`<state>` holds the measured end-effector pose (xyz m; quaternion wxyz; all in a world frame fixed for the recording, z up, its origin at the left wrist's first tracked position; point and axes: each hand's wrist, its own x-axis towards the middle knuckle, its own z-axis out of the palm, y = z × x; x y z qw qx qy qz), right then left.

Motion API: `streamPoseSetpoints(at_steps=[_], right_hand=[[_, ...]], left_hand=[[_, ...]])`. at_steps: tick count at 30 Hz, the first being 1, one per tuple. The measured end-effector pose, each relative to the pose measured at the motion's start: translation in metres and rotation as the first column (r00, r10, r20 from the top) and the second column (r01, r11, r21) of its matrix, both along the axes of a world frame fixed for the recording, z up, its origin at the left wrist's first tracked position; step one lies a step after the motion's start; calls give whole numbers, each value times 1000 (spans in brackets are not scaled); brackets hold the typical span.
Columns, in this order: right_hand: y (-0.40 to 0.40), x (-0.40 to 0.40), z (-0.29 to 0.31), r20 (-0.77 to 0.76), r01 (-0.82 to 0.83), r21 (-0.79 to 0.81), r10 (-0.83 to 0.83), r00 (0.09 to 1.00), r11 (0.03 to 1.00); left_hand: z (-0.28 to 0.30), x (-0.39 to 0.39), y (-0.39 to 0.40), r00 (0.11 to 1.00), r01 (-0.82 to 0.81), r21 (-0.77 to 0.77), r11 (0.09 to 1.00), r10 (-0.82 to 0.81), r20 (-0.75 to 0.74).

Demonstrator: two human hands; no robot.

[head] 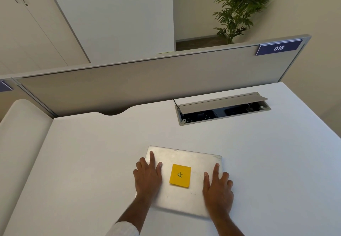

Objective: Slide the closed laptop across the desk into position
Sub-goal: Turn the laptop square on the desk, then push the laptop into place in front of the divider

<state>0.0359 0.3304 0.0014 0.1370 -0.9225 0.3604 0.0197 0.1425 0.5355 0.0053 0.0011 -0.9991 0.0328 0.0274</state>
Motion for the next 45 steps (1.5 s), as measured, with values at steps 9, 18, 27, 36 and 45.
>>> streamPoseSetpoints(at_steps=[9,18,27,36,45], right_hand=[[-1,1,0,-11,-11,-2,11,1000,1000],[-6,-3,-1,31,-1,34,0,1000,999],[-8,0,6,81,-19,51,15,997,999],[-19,14,21,104,-117,14,114,988,993],[-17,21,29,109,-224,17,221,969,974]], left_hand=[[4,-1,-7,995,-96,-39,995,94,-46],[-1,0,0,976,-214,-243,946,194,-102],[6,1,6,972,-233,-488,841,191,-137],[15,-12,7,950,-309,-563,767,269,-155],[19,-35,19,913,-393,-590,705,373,-162]])
